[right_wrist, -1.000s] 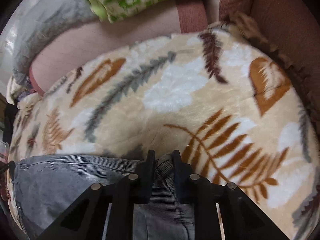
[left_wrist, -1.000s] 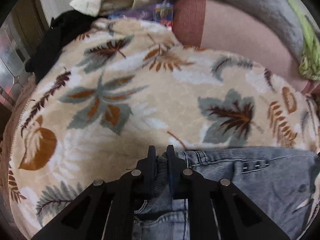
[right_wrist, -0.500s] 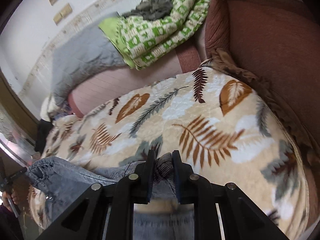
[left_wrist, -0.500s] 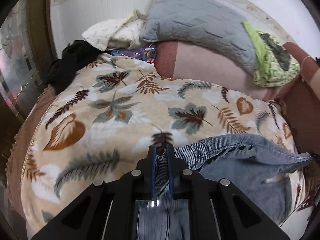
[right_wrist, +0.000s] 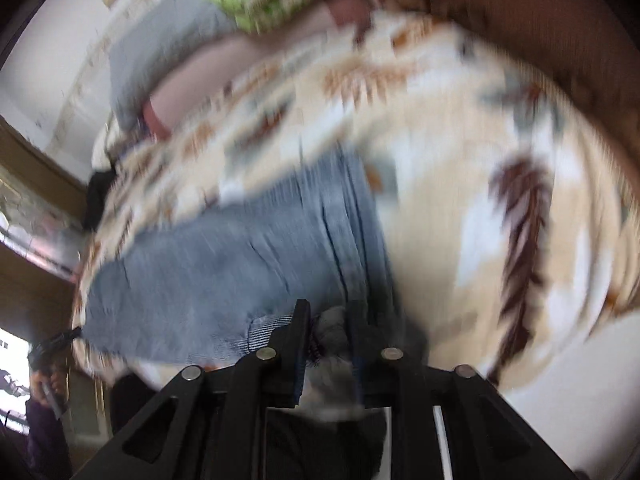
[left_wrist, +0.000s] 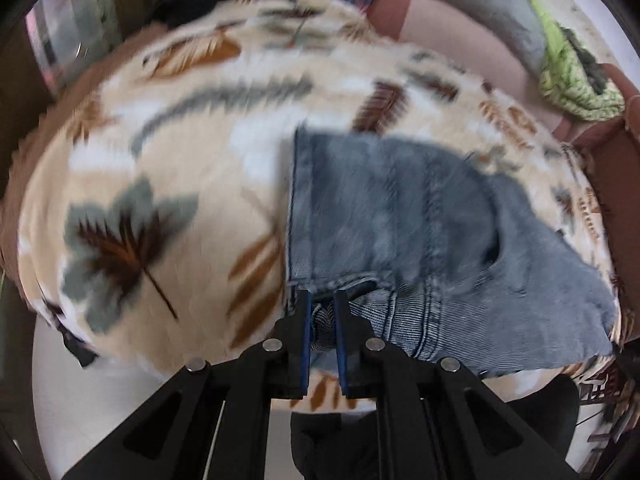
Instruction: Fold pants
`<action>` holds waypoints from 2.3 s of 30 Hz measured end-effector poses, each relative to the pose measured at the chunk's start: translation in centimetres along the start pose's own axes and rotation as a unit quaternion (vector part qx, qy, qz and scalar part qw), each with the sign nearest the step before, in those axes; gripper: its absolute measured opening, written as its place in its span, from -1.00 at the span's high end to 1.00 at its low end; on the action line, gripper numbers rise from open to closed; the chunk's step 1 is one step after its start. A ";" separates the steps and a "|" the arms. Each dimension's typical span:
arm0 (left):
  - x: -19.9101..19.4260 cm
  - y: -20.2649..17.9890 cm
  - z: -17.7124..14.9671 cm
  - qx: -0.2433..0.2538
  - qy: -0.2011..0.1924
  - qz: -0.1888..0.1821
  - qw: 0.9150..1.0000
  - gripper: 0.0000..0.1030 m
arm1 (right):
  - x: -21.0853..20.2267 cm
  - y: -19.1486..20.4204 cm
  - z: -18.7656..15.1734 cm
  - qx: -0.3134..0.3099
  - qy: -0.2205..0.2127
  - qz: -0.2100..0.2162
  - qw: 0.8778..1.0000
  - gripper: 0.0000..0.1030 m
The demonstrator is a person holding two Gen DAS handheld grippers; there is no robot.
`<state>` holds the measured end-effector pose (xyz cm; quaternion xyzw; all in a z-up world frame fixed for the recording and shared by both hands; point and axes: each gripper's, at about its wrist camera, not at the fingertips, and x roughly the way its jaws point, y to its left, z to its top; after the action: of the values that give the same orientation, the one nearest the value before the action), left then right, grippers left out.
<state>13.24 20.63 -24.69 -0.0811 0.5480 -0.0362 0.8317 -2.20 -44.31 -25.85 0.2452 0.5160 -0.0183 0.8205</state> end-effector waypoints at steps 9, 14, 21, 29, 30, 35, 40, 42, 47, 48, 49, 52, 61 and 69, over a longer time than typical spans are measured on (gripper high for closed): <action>-0.5 -0.3 0.1 -0.003 -0.001 0.005 1.000 0.79 | -4.1 -0.9 4.4 0.049 -0.098 0.045 0.993 -0.50; -0.1 -0.3 0.1 -0.004 -0.003 0.011 1.000 0.79 | 0.8 -0.6 8.3 0.070 -0.026 0.010 0.997 -0.11; 0.1 0.1 0.1 -0.010 0.000 0.003 1.000 0.78 | 4.4 1.3 9.8 -0.002 0.043 -0.079 0.996 0.78; -0.2 -0.5 -0.3 -0.001 -0.021 0.015 1.000 0.78 | -2.0 5.2 12.6 -0.074 -0.075 -0.063 0.992 0.80; -0.2 -0.6 -0.5 0.000 -0.025 0.019 1.000 0.78 | -1.9 5.7 12.9 -0.078 -0.089 -0.071 0.990 0.80; -0.2 -0.7 -0.7 -0.004 -0.028 0.025 0.999 0.77 | 2.5 4.2 13.0 -0.051 -0.029 -0.069 0.996 0.71; 0.1 -0.7 -0.6 -0.004 -0.022 0.024 0.999 0.76 | 3.7 -1.2 11.3 0.037 0.015 -0.017 0.999 0.61; 0.1 -0.8 -0.6 0.000 -0.021 0.026 0.999 0.76 | 1.9 -1.9 10.5 0.046 -0.011 0.008 0.999 0.58; 0.2 -0.6 -0.5 -0.008 -0.020 0.024 0.999 0.74 | 0.0 -1.3 9.5 0.048 -0.036 0.034 0.998 -0.08; 0.2 -0.6 -0.6 -0.009 -0.020 0.024 0.999 0.74 | 0.1 -1.2 9.3 0.048 -0.041 0.010 0.998 -0.08; 0.1 -0.6 -0.6 -0.009 -0.020 0.024 0.999 0.74 | 0.2 -1.4 9.1 0.051 -0.041 0.006 0.998 -0.08; 0.0 -0.2 -0.7 -0.014 -0.019 0.018 1.000 0.71 | 1.3 -2.4 7.3 0.062 0.000 0.040 0.997 -0.08; 0.3 -0.3 -0.7 -0.011 -0.010 0.020 1.000 0.70 | -0.6 -1.3 4.2 0.021 -0.083 0.035 0.996 -0.08; 0.4 0.0 -1.0 -0.019 -0.011 0.017 1.000 0.70 | 4.2 2.4 6.5 -0.059 -0.038 -0.046 0.996 0.64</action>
<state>12.45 20.49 -25.44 -0.0885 0.5409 -0.0109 0.8363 5.90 -43.98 -26.26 0.1717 0.4951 -0.0354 0.8510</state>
